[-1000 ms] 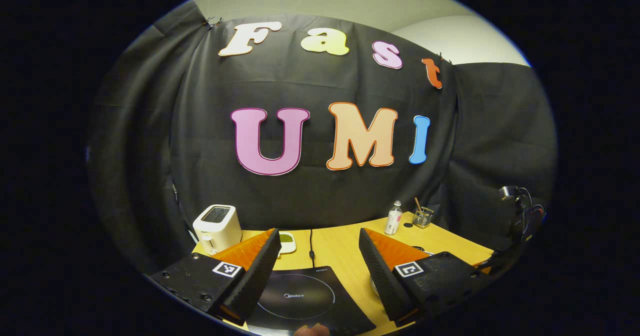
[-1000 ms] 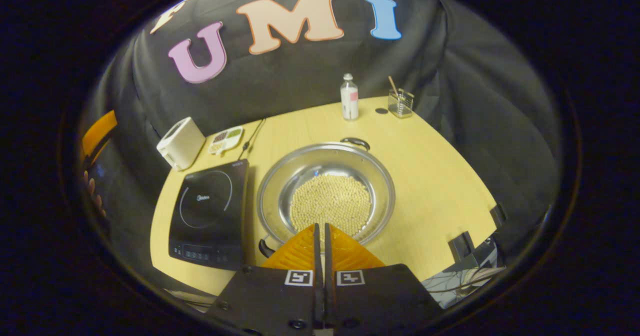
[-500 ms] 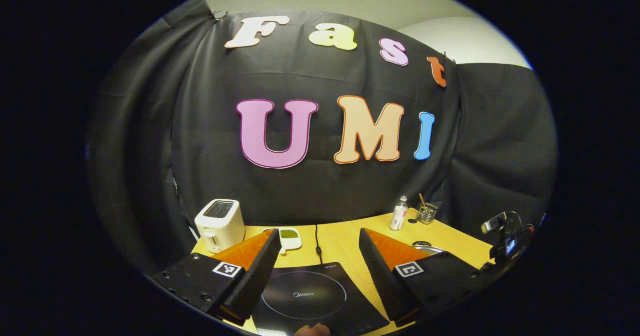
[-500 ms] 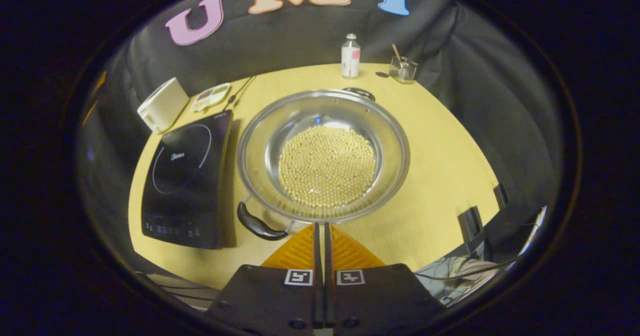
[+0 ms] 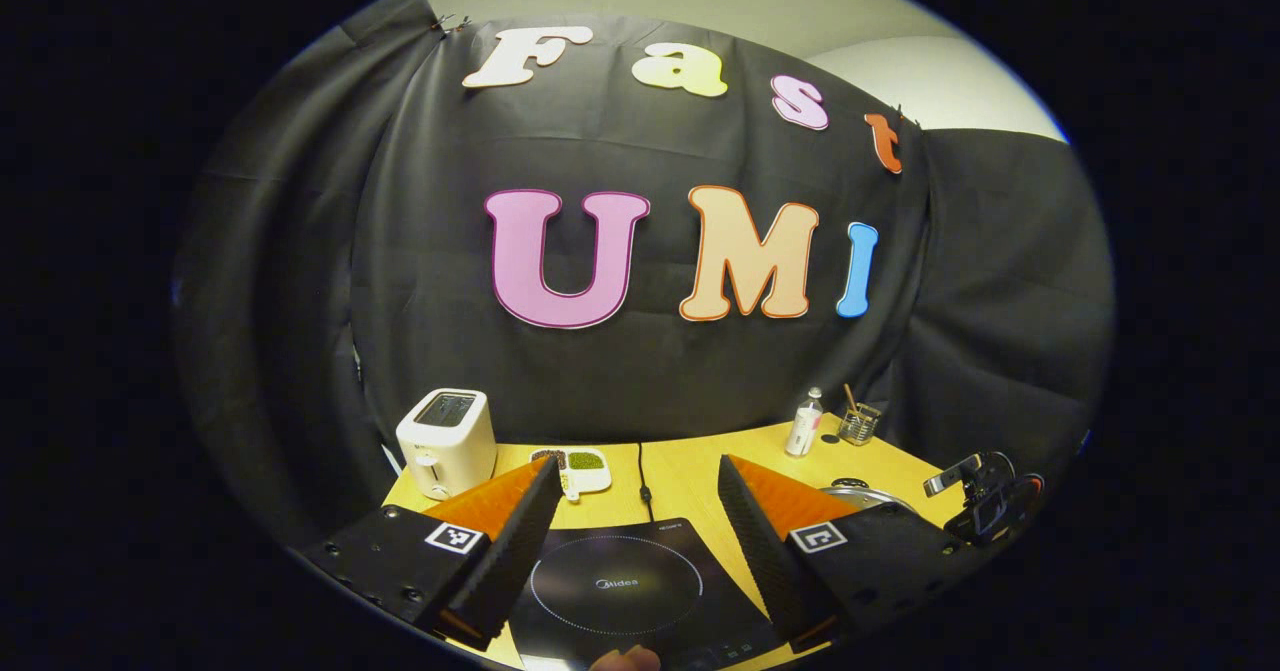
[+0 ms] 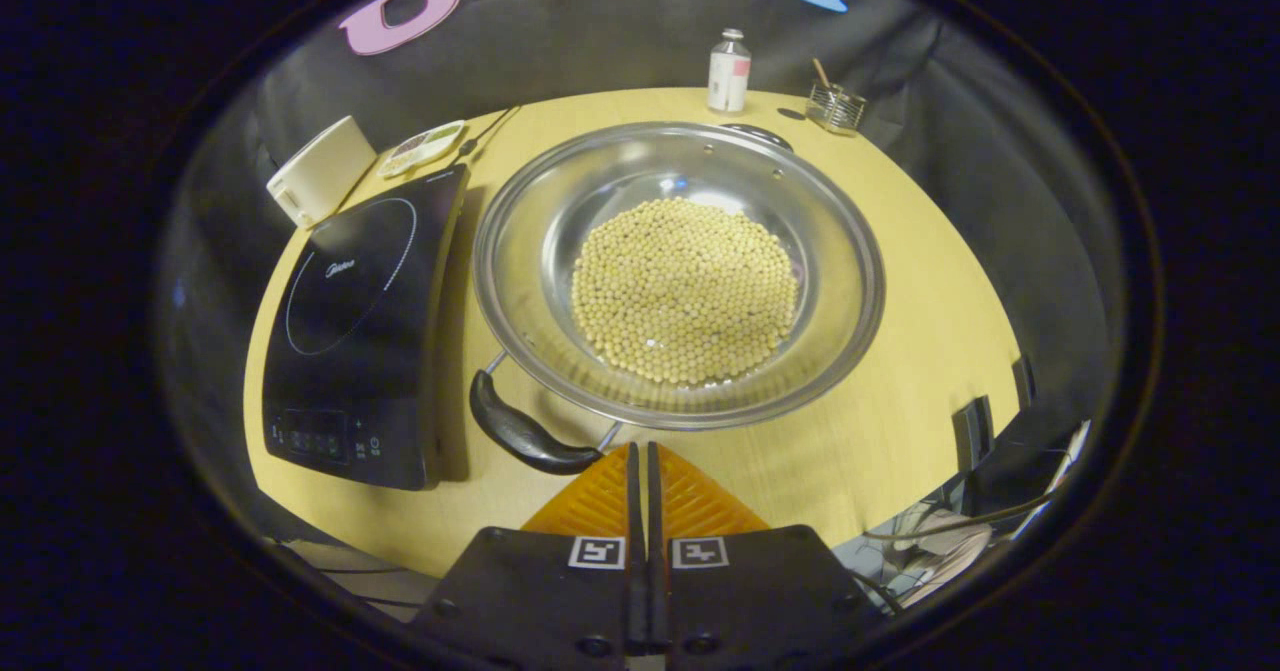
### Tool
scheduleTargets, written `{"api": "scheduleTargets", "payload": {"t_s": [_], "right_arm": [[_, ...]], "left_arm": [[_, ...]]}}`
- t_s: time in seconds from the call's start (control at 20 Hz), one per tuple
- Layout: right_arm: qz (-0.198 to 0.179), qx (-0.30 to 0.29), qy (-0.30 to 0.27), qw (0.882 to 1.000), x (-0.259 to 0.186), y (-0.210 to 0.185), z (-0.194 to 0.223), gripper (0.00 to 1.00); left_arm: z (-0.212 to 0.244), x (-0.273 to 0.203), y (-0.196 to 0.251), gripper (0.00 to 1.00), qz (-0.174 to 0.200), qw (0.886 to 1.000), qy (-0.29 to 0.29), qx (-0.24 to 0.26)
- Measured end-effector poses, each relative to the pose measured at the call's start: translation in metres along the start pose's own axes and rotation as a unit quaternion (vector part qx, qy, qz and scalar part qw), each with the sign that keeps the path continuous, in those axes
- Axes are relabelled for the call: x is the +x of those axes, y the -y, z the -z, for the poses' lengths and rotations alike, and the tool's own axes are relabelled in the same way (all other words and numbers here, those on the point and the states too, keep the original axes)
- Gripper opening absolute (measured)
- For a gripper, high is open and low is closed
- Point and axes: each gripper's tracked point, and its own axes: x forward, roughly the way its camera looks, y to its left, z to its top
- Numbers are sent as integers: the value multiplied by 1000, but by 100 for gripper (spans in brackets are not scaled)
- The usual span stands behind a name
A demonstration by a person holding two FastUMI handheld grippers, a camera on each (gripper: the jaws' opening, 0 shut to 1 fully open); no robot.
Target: First push the handle of the pot to place it horizontally, then grasp the pot with both hands and set it on the induction cooktop.
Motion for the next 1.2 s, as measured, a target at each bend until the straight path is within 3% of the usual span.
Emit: {"api": "scheduleTargets", "payload": {"t_s": [0.4,0.8,1.2], "right_arm": [[-28,-14,2,1000,-1,-34,-11,3],[-58,7,-1,998,9,-73,-33,2],[-63,40,4,997,20,-95,-52,0]], "left_arm": [[-1,0,-3,95,-4,1000,1,-4],[-1,-4,-11,96,-15,1000,3,-3],[-2,-7,-13,95,-20,1000,3,-3]]}}
